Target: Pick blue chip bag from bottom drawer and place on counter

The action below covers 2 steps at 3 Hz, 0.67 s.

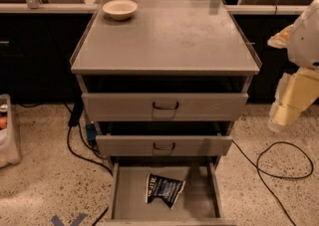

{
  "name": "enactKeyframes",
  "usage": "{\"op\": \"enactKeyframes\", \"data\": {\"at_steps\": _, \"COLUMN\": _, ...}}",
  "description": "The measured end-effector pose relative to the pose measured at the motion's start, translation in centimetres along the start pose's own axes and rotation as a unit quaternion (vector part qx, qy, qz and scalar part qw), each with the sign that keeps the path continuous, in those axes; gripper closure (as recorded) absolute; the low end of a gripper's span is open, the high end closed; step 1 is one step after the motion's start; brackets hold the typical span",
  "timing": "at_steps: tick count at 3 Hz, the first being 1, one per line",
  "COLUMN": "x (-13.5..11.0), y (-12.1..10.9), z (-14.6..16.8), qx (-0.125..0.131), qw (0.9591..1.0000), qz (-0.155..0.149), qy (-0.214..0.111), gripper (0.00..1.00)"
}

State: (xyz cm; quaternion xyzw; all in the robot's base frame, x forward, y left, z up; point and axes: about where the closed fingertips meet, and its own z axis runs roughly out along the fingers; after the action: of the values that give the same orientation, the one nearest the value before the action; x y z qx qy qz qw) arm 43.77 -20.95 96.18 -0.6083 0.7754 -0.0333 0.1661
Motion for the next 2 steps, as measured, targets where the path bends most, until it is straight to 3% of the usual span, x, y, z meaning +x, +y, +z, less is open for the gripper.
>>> {"op": "enactKeyframes", "data": {"at_steps": 2, "x": 0.3, "y": 3.1, "z": 9.1, "qx": -0.042, "qw": 0.9988, "qz": -0.023, "qy": -0.013, "gripper": 0.0}}
